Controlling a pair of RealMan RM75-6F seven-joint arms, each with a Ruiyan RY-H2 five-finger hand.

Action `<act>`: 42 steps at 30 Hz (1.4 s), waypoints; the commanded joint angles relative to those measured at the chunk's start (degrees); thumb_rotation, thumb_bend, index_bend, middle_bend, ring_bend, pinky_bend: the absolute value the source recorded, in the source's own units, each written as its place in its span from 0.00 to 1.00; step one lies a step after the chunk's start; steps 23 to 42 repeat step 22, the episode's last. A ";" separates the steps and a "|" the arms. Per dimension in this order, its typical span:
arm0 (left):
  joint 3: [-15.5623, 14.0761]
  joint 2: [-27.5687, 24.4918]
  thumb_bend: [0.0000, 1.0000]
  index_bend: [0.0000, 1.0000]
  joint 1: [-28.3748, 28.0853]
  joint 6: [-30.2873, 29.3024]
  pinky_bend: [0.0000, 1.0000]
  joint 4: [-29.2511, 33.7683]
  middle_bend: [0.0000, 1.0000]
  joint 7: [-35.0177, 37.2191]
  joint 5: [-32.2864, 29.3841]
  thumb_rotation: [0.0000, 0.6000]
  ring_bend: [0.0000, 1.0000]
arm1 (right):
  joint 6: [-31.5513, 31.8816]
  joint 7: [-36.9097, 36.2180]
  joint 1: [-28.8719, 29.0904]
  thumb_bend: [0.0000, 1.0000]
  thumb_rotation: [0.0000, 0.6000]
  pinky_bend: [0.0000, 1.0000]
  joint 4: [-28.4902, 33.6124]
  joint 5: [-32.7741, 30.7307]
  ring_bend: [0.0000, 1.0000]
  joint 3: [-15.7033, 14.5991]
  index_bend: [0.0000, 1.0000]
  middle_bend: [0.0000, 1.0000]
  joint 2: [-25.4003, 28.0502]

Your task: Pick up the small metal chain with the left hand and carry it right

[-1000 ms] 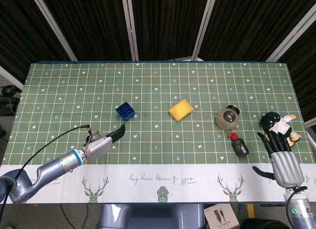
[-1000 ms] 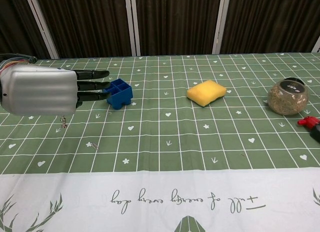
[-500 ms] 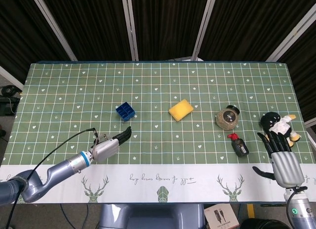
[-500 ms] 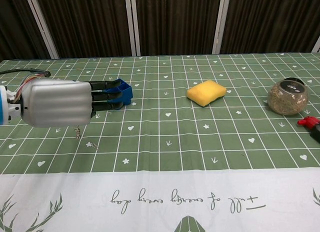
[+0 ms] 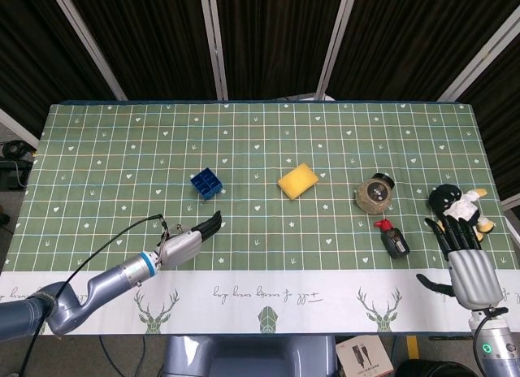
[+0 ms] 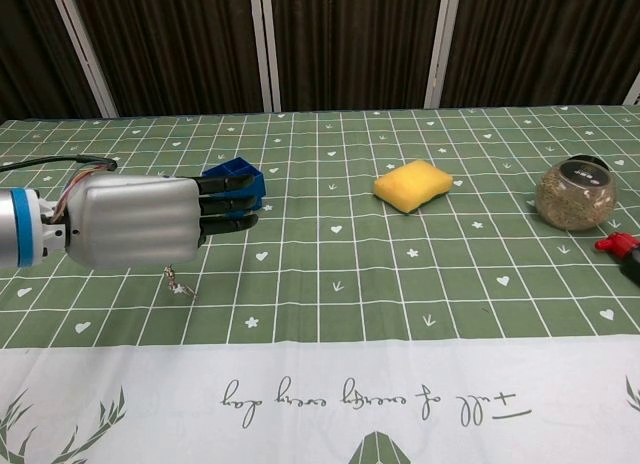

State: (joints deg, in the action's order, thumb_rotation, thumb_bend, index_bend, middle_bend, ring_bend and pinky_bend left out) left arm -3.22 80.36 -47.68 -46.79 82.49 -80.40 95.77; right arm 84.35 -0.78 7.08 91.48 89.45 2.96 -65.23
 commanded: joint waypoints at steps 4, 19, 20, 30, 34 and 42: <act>0.58 0.82 0.50 0.67 0.06 -0.18 0.00 -0.52 0.03 -0.33 0.05 1.00 0.00 | 0.03 -0.14 -0.06 0.07 1.00 0.00 0.01 -0.05 0.00 -0.01 0.10 0.00 0.11; 1.36 1.47 0.50 0.67 0.14 0.03 0.00 -1.27 0.03 -0.23 -0.45 1.00 0.00 | 0.54 -0.59 -0.36 0.07 1.00 0.00 -0.34 0.00 0.00 -0.01 0.10 0.00 0.31; 1.36 1.50 0.50 0.67 0.14 0.02 0.00 -1.35 0.03 -0.26 -0.40 1.00 0.00 | 0.54 -0.69 -0.38 0.07 1.00 0.00 -0.34 -0.03 0.00 -0.01 0.10 0.00 0.34; 1.47 1.43 0.50 0.67 0.13 0.01 0.00 -1.32 0.03 -0.24 -0.45 1.00 0.00 | 0.50 -0.75 -0.38 0.07 1.00 0.00 -0.31 -0.12 0.00 0.03 0.10 0.00 0.38; 1.47 1.43 0.50 0.67 0.13 0.01 0.00 -1.32 0.03 -0.24 -0.45 1.00 0.00 | 0.50 -0.75 -0.38 0.07 1.00 0.00 -0.31 -0.12 0.00 0.03 0.10 0.00 0.38; 1.47 1.43 0.50 0.67 0.13 0.01 0.00 -1.32 0.03 -0.24 -0.45 1.00 0.00 | 0.50 -0.75 -0.38 0.07 1.00 0.00 -0.31 -0.12 0.00 0.03 0.10 0.00 0.38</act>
